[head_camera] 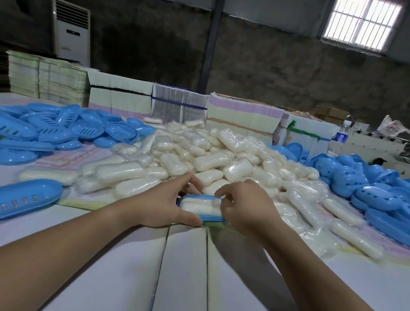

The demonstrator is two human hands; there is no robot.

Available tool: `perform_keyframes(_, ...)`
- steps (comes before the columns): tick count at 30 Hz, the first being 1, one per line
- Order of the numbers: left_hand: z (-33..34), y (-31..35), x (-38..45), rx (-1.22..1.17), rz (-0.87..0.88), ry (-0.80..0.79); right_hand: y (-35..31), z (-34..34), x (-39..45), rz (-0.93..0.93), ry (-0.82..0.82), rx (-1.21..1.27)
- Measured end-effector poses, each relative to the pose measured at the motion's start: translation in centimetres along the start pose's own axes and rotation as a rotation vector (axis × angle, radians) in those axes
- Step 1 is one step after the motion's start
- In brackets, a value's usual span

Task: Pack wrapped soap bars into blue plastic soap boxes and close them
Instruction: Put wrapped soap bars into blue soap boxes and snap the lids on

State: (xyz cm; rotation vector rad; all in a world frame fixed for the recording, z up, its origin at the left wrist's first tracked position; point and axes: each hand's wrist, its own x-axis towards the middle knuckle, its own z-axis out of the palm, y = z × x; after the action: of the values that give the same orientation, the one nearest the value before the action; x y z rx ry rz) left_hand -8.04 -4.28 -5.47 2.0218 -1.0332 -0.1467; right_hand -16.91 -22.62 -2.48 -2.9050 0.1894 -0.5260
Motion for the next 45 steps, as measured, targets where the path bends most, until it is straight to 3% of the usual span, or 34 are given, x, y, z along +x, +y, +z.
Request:
perform_keyframes(8,0.0,-1.3,0.3,-0.004,0.055,0.027,4.8,-3.0,1.7,0.275,0.301,0.393)
perform_keyframes(11,0.1,-1.6,0.5,-0.019,0.083,0.029,10.2,-4.3,2.1,0.379,0.385,0.206)
perform_keyframes(14,0.3,-1.7,0.8,-0.032,0.126,0.021,17.3,-5.9,0.2,0.625,0.408,-0.103)
perform_keyframes(17,0.6,-2.2,1.1,-0.054,0.159,0.034,23.5,-6.2,-3.2,0.916,0.336,-0.237)
perform_keyframes(20,0.8,-3.0,1.5,-0.053,0.175,0.041,27.2,-5.2,-5.5,1.031,0.214,-0.203)
perform_keyframes(25,0.6,-3.9,1.6,0.001,0.183,0.06,27.4,-4.7,-4.9,0.903,0.219,-0.254)
perform_keyframes(33,0.8,-3.5,1.6,0.008,0.168,0.057,26.5,-4.9,-4.0,0.747,0.505,-0.147)
perform_keyframes(35,0.8,-3.1,1.6,0.013,0.163,0.054,24.3,-5.7,-3.3,0.614,0.588,-0.044)
perform_keyframes(38,1.0,-2.2,1.8,-0.016,0.162,0.036,19.0,-7.4,-2.3,0.395,0.584,0.332)
perform_keyframes(40,1.1,-1.7,1.8,-0.033,0.15,0.029,14.6,-8.2,-1.5,0.296,0.459,0.704)
perform_keyframes(42,1.2,-1.5,1.7,-0.036,0.121,0.029,10.5,-8.4,-0.7,0.244,0.126,1.069)
perform_keyframes(44,1.4,-1.2,1.6,-0.035,0.083,0.048,7.2,-7.6,0.1,0.167,-0.192,1.239)
perform_keyframes(45,1.5,-1.0,1.5,-0.04,0.066,0.057,5.7,-6.8,0.6,0.128,-0.268,1.251)
